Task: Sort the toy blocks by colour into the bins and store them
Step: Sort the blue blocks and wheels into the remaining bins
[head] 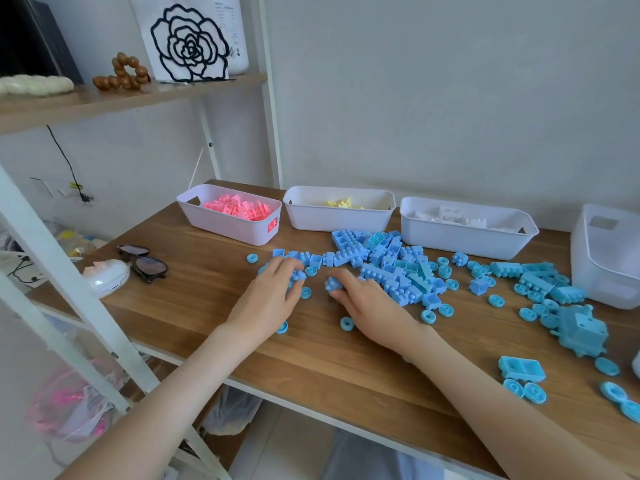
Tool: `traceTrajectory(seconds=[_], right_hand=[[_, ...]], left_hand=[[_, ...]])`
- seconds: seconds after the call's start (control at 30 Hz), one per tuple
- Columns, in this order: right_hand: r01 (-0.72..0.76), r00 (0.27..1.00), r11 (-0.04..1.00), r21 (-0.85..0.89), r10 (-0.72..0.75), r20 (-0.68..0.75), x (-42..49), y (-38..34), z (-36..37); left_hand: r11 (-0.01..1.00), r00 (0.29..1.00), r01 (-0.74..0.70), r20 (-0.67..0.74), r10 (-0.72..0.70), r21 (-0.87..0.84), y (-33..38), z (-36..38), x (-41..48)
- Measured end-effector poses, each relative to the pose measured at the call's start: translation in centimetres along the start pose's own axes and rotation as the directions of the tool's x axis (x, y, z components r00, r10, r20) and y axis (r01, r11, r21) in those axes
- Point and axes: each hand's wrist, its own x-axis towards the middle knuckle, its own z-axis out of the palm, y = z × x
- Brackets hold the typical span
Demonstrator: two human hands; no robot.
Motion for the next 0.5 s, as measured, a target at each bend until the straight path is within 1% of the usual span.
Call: traceTrajectory(seconds=[0.1,0.17,0.23,0.27,0.3,0.33,0.37,0.4,0.43,0.5], right_hand=[[-0.063,0.998,0.99,0.125,0.066,-0.018,-0.1,0.2,-0.2],[-0.067,0.995,0.988,0.137,0.076,-0.064,-0.2,0.6,-0.4],[-0.046,0.987,0.992,0.121,0.064,-0.149,-0.3,0.9,-1.0],[-0.054,0.978,0.989,0.141,0.081,-0.192,-0.5,1.1,-1.4],[-0.092,0.965,0.975,0.204,0.137,-0.223,-0.7,1.1,-2.0],[-0.154,0.945,0.937,0.315,0.232,-0.229,-1.0,1.0,-2.8],[-0.224,0.913,0.86,0.459,0.35,-0.21,-1.6,1.1,-3.8],[-0.269,0.881,0.749,0.606,0.446,-0.159,-2.1,1.2,-4.8],[-0.288,0.854,0.64,0.713,0.509,-0.111,-2.8,1.3,-5.7],[-0.271,0.802,0.471,0.84,0.593,-0.074,-4.7,2.1,-7.8]], left_hand=[[0.999,1.0,-0.008,-0.028,0.007,-0.045,1.4,-0.4,0.7],[0.995,1.0,0.001,-0.025,-0.003,-0.104,2.5,-0.6,0.8],[0.976,1.0,0.006,-0.025,-0.012,-0.217,4.0,-0.6,1.0],[0.954,1.0,0.003,-0.026,-0.012,-0.299,5.1,-0.6,1.1],[0.924,1.0,0.002,-0.018,-0.01,-0.383,6.2,-0.4,1.3],[0.891,1.0,0.005,-0.002,-0.006,-0.455,7.4,-0.2,1.6],[0.859,1.0,0.008,0.02,0.003,-0.511,8.9,0.2,2.1],[0.829,0.999,0.012,0.037,0.011,-0.558,10.4,0.6,2.5],[0.799,0.999,0.017,0.049,0.016,-0.6,11.7,1.1,3.0],[0.745,0.995,0.02,0.084,0.049,-0.666,14.8,2.4,4.2]])
